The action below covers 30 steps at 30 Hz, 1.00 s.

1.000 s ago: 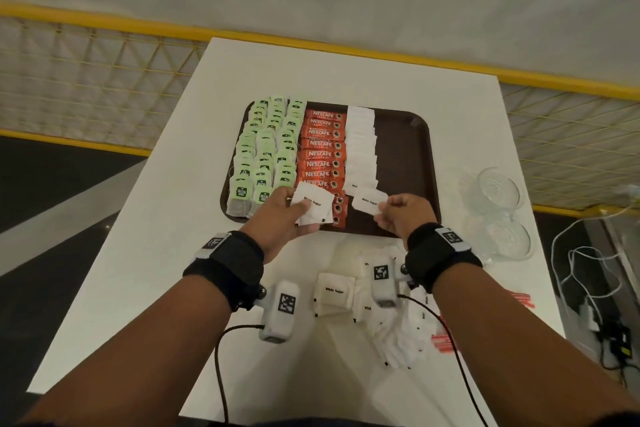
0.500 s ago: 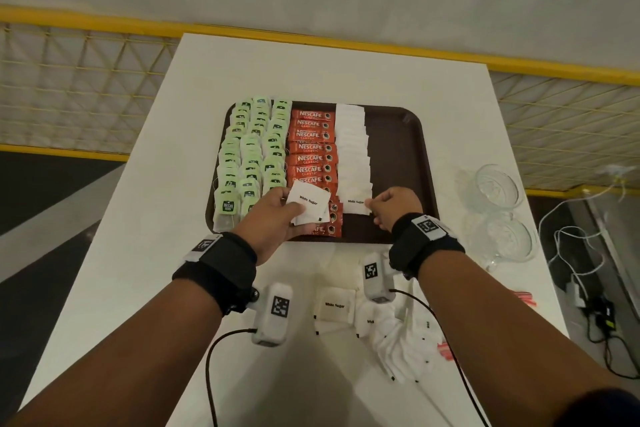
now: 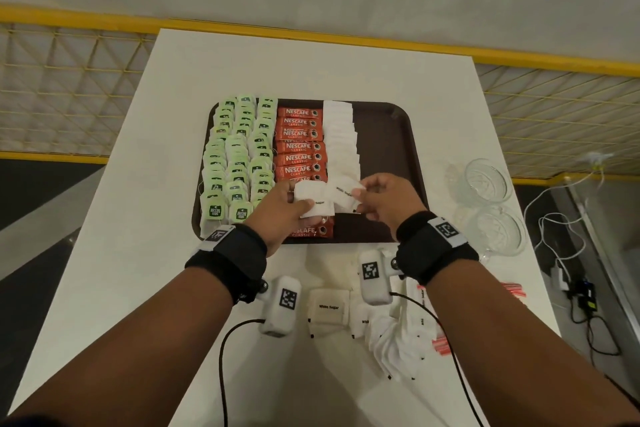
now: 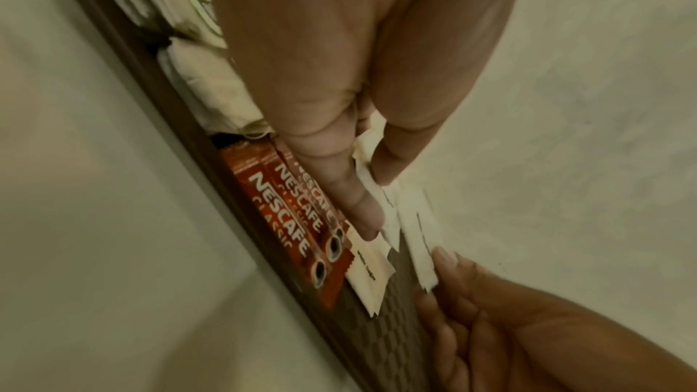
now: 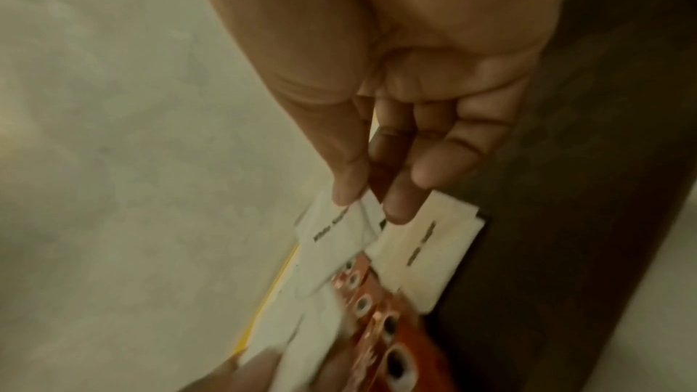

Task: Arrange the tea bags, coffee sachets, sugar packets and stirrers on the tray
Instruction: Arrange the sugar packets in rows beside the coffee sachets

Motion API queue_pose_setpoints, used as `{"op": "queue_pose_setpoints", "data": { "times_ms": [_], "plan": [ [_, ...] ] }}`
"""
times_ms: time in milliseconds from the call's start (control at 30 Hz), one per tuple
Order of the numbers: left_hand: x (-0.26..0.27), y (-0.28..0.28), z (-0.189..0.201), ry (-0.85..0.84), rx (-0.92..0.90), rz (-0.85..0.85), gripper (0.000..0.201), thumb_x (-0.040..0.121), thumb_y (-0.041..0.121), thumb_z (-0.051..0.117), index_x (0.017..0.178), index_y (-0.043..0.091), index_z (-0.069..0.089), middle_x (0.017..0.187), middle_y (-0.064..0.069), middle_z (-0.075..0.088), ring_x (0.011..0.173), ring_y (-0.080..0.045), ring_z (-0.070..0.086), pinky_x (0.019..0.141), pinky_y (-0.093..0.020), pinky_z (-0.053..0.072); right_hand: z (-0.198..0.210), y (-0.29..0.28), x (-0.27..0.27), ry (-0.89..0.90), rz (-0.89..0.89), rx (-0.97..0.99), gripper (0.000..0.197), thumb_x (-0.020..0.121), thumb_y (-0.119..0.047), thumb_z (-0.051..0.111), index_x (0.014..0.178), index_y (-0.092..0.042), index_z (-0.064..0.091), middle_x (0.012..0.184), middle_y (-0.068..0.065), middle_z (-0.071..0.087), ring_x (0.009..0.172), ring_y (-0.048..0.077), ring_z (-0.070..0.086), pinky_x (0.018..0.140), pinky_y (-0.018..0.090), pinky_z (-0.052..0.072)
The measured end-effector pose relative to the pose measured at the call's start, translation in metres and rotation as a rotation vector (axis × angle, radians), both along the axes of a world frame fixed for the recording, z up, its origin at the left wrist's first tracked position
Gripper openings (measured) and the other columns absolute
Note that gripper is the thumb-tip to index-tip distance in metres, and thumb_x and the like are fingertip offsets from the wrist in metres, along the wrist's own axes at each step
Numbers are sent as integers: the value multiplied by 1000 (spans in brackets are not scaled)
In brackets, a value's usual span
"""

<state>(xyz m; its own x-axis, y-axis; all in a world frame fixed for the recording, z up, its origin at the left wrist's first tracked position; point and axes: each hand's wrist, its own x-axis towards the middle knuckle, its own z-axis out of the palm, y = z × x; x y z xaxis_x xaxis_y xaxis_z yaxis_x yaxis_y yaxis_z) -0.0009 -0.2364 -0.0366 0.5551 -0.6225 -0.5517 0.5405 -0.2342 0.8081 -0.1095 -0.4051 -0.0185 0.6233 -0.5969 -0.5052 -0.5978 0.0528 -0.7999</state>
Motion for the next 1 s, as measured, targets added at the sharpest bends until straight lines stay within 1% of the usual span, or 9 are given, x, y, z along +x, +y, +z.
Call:
{"op": "queue_pose_setpoints", "data": {
  "times_ms": [133,200,367,433,567,700,800,867,1000],
  "plan": [
    [14,3,-2,-43,30,38,36,97,2,56,131,3,43,131,-15,54,117,-31,59,85,-35,60,-8,-17,-13,146,59,-66,12,87,-18,72,96,-13,66,89,4,72,64,10,63,50,17,46],
    [20,6,-1,-54,33,47,34,97,2,56,129,3,43,130,-15,55,117,-31,59,88,-38,59,-14,-20,-15,211,146,-129,12,86,-19,73,95,-12,67,86,2,71,61,9,60,49,16,42],
    [27,14,-4,-96,64,21,35,95,4,57,128,4,44,129,-14,55,118,-31,58,97,-48,53,-25,-18,-4,271,183,-226,13,83,-23,75,90,-15,67,91,4,71,69,14,63,63,23,50],
    [27,16,-5,-97,66,16,29,95,3,57,121,6,46,126,-14,57,119,-31,58,98,-50,52,-28,-18,1,294,168,-263,14,82,-24,76,87,-17,66,92,5,70,80,18,66,75,31,56],
    [22,15,-5,-83,64,12,34,96,1,56,127,3,45,129,-16,56,116,-29,60,90,-39,58,-32,-20,4,348,173,-309,20,81,-29,78,83,-18,61,90,4,68,86,22,66,85,39,56],
    [10,8,-1,-88,37,-19,40,94,-1,59,131,2,43,127,-14,57,110,-25,63,76,-26,60,-25,-15,2,271,112,-442,28,82,-37,75,90,-16,59,86,-2,62,81,14,59,77,32,52],
    [3,1,0,-77,19,-19,43,92,-2,62,130,4,44,127,-13,59,112,-27,64,80,-30,61,-10,0,5,126,211,-305,32,86,-43,68,93,-13,63,87,-2,64,77,9,58,64,21,45],
    [-1,-4,0,-77,9,-32,45,90,-2,65,129,4,44,126,-14,59,111,-28,64,82,-33,60,-6,8,8,105,282,-191,29,87,-37,70,98,-11,66,90,3,68,75,11,62,60,18,45],
    [-3,-9,-3,-85,24,-33,38,95,0,59,129,2,44,127,-15,58,112,-29,64,83,-34,60,-10,2,-2,100,246,-200,21,87,-27,72,99,-11,66,82,3,69,65,7,62,56,15,43]
  ]
}}
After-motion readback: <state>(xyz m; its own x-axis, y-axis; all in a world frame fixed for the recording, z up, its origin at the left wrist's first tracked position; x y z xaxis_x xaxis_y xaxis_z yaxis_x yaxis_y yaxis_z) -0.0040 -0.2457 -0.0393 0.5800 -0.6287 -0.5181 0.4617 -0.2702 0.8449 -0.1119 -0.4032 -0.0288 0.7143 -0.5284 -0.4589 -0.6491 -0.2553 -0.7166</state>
